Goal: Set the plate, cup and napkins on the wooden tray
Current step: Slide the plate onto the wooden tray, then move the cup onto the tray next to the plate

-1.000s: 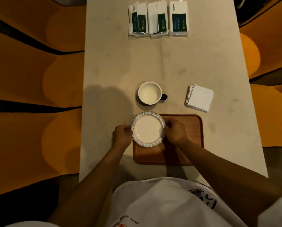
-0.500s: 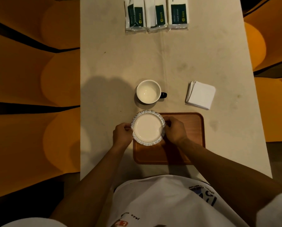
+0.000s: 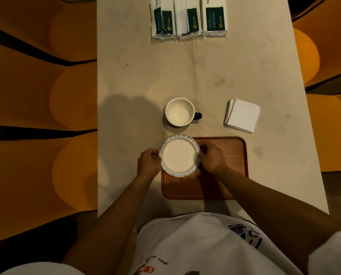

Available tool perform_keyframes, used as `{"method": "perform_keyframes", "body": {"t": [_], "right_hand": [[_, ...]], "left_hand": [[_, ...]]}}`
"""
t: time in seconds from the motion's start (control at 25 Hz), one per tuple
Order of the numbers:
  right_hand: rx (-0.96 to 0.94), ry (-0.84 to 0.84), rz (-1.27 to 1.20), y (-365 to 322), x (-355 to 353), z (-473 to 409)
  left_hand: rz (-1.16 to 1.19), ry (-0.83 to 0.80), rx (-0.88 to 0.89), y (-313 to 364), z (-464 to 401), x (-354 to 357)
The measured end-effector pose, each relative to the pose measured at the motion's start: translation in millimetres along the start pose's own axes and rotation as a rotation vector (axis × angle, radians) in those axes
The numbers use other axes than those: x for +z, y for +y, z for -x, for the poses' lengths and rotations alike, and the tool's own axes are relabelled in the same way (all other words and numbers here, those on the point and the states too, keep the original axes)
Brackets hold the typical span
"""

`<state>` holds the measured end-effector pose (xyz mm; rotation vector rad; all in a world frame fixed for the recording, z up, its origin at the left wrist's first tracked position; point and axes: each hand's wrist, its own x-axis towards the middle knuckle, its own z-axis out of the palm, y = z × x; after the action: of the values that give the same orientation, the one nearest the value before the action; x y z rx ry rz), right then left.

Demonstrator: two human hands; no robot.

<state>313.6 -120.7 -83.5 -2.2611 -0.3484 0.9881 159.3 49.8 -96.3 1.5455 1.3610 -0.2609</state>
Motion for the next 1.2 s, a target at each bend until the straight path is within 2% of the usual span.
{"method": "perform_keyframes", "body": {"t": [0.16, 0.4, 0.6, 0.72, 0.84, 1.0, 1.2], "right_hand": [[0.03, 0.029, -0.023, 3.0, -1.6, 2.6], [-0.05, 0.1, 0.054, 5.8, -1.6, 12.4], [-0.034, 0.187, -0.057, -32.0, -21.6, -5.9], [-0.033, 0.147, -0.062, -57.4, -31.7, -29.7], [-0.009, 0.096, -0.082, -78.0, -36.9, -47.6], [0.004, 0.01, -0.107, -92.0, -36.3, -63.8], [0.013, -0.034, -0.156, -93.3, -27.0, -72.1]], "left_hand": [[0.015, 0.018, 0.002, 2.6, 3.5, -3.3], [-0.088, 0.079, 0.145, 14.5, 19.6, -2.5], [0.034, 0.116, 0.15, 65.9, 10.1, -10.6], [0.165, 0.098, 0.144, 108.8, -5.4, -15.1], [0.315, 0.062, 0.029, 135.4, -25.4, -16.0], [0.327, 0.014, 0.015, 151.0, -41.4, -6.1], [0.278, 0.043, 0.042, 147.7, -59.3, 3.8]]}}
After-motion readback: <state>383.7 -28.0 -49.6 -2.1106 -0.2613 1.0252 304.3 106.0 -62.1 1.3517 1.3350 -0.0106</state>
